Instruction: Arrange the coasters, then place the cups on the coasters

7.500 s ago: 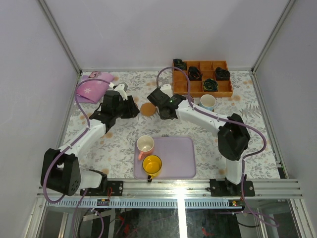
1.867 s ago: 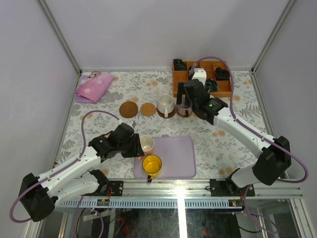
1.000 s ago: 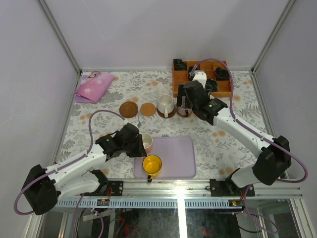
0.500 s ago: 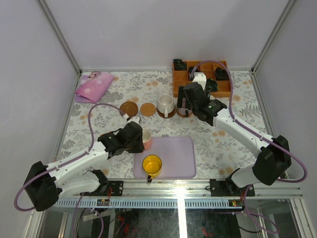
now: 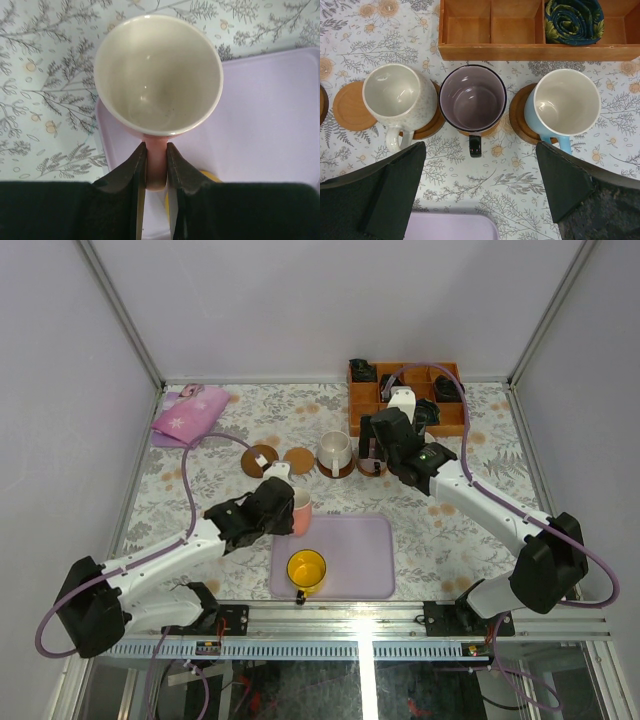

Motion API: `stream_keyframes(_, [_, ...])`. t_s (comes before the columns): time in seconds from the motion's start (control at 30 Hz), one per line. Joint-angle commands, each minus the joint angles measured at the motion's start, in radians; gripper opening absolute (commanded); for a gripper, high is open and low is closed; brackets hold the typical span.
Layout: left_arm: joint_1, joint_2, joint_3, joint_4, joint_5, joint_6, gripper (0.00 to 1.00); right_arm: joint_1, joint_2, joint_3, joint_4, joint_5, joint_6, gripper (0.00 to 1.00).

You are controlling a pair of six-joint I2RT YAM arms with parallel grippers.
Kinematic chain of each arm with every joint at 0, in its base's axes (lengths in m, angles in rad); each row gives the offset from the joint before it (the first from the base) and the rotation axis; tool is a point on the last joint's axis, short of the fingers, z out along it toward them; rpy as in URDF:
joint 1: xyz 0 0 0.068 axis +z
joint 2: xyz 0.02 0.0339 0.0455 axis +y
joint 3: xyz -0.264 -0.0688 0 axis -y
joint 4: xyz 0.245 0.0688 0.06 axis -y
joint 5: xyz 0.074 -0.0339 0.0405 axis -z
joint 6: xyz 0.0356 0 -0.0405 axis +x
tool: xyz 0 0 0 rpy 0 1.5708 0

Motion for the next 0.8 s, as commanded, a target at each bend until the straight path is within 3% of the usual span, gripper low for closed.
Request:
stream_keyframes(0.0, [-0.005,-0.035,0.066,0.172,-0.119,0.070,0.00,-0.011,-0.013,0.004,0.055,0.030,-0.020,0.99])
stream_keyframes(0.27, [-0.005,-0.061,0.079,0.282,-0.202,0.166,0.00,-0.013,0.001,-0.002,0.074,0.024,-0.028,0.99])
stream_keyframes(0.5, [-0.003,0.034,0.130,0.390,-0.255,0.279,0.00,-0.012,-0.005,-0.002,0.079,0.033,-0.034,0.99])
stream_keyframes(0.77, [0.033,0.100,0.019,0.732,-0.361,0.400,0.00,-0.014,-0.002,-0.041,0.131,0.020,-0.057,0.96])
